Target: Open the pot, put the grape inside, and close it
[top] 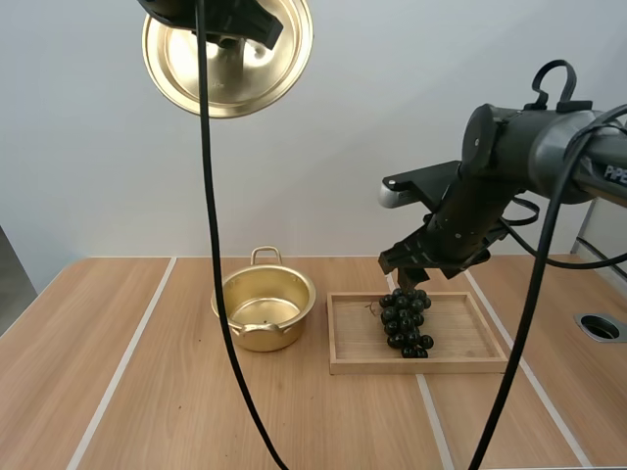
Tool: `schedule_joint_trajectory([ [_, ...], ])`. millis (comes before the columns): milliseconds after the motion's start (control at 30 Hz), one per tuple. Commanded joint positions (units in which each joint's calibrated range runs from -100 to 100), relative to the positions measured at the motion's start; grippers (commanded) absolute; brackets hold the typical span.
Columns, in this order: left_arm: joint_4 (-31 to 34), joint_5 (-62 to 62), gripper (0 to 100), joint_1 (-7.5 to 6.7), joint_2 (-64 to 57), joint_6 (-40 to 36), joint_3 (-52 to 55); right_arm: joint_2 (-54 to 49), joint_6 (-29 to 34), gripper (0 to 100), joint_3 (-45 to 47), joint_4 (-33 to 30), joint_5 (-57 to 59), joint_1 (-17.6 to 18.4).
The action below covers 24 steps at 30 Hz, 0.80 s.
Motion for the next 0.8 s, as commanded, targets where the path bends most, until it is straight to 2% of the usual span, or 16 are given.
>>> schedule_joint_trajectory([
  [0, -2.53, -2.04, 0, -0.03, -1.05, -0.65, -0.66, 1.70, 0.44, 93, 0.08, -0.39, -1.12, 0.01],
  [233, -4.90, -2.04, 0, -0.03, -1.61, -0.65, -0.66, 7.44, 1.16, 93, 0.08, -0.39, -2.51, 0.01],
  [767, -4.90, -2.04, 0, -0.03, -1.61, -0.65, -0.66, 16.48, 1.46, 93, 1.44, -0.39, -6.25, 0.01],
])
